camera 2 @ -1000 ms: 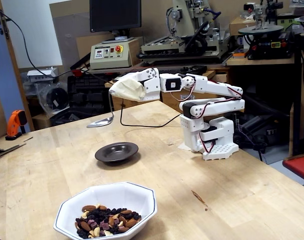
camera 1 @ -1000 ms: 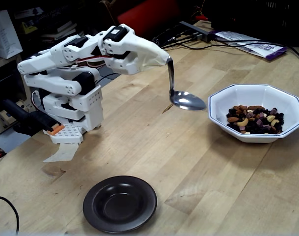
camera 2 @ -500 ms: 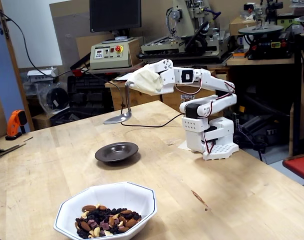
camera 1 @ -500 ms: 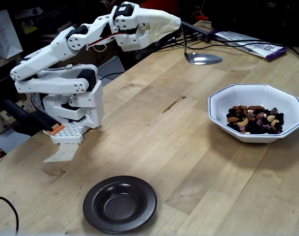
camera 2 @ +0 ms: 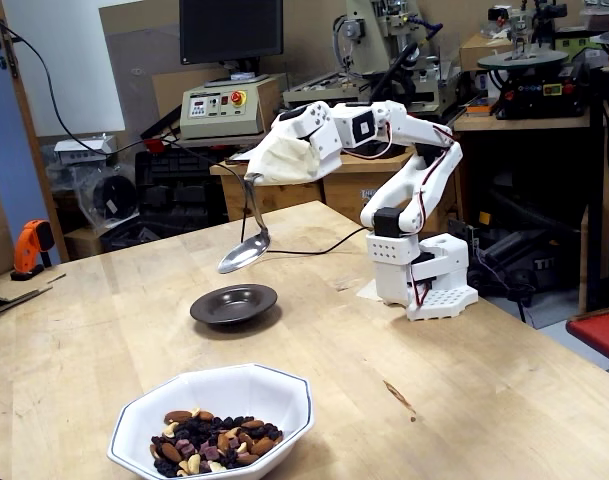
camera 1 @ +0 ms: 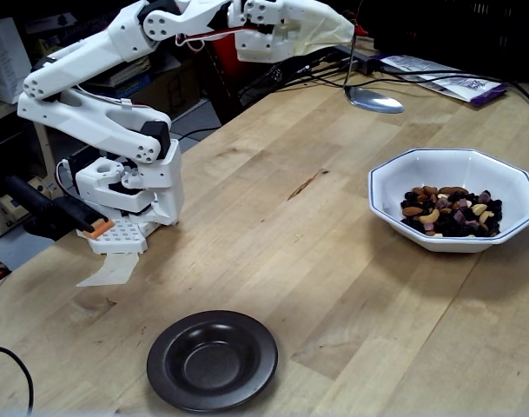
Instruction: Use spoon to transfer food from the white bowl to brown plate
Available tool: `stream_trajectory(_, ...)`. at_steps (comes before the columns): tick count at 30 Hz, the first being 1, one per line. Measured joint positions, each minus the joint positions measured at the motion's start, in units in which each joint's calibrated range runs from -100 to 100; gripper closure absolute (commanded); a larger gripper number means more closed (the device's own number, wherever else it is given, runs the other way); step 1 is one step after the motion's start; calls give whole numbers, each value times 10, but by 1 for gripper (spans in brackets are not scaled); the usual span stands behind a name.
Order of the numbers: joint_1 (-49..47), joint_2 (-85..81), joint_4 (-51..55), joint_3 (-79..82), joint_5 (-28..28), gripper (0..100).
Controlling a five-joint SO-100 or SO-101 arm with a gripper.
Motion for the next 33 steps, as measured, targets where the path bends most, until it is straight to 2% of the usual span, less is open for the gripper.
stream_trajectory(8, -9, 84, 4, -32, 0, 95)
stream_trajectory(18, -75, 163, 4, -32, -1, 95)
stream_trajectory(33, -78, 220, 4, -33, 0, 95)
